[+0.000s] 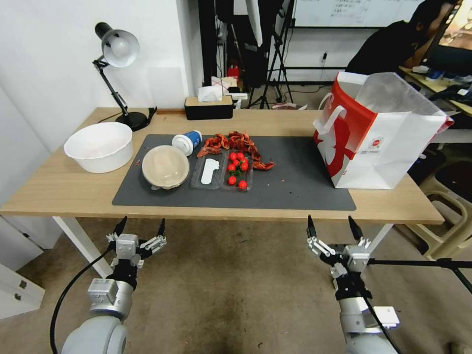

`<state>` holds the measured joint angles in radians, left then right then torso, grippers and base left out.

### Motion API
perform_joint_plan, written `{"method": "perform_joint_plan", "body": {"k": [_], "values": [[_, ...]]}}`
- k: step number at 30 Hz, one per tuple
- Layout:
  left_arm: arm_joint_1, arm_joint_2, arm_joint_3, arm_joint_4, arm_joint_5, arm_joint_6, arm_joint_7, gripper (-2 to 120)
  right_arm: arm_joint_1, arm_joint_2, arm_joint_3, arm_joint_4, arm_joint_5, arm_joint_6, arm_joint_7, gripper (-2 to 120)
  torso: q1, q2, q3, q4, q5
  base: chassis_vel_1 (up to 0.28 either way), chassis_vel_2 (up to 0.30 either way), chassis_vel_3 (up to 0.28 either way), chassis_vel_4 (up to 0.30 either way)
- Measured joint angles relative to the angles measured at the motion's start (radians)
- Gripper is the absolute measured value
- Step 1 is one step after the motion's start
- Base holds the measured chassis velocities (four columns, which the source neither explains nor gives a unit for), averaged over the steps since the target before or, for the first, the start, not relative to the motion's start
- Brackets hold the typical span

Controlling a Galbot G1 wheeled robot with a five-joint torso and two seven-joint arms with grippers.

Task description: Pick up the trash from the table and place it into the takeout bag.

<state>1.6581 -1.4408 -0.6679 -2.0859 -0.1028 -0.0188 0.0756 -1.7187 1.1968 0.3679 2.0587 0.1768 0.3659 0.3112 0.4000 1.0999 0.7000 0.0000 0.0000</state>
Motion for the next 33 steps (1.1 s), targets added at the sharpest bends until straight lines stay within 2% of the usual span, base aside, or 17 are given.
{"method": "perform_joint_plan", "body": {"k": [12,18,23,25,33], "values": [[-0.003,0.021,0.001,-0.008,0.010,-0.002,0.001,100,0.005,0.016,-0.005,-0.008,0.002,0.007,0.003,100,0.000,0.000,0.000,0.0001,-0.0001,0.000,0.000,0.000,0.000],[-0.040,0.048,0.004,0.006,0.056,-0.028,0.001,100,0.003,0.021,-0.003,0.003,0.001,0.006,0.005,100,0.000,0.000,0.000,0.0000,-0.0001,0.000,0.000,0.000,0.000],[-0.085,0.092,0.019,0.035,0.134,-0.056,0.003,100,0.005,0.025,0.000,0.008,0.001,0.003,0.008,99,0.000,0.000,0.000,0.0000,0.0000,0.000,0.000,0.000,0.000],[-0.117,0.126,0.034,0.061,0.191,-0.090,0.007,100,0.008,0.026,0.000,0.008,0.001,0.001,0.009,99,0.000,0.000,0.000,-0.0002,-0.0001,0.000,0.000,0.000,0.000],[-0.208,0.216,0.071,0.111,0.279,-0.128,0.030,100,0.025,0.035,-0.003,0.004,0.001,-0.018,0.009,99,0.000,0.000,0.000,-0.0001,0.0000,0.000,0.000,0.000,0.000]]}}
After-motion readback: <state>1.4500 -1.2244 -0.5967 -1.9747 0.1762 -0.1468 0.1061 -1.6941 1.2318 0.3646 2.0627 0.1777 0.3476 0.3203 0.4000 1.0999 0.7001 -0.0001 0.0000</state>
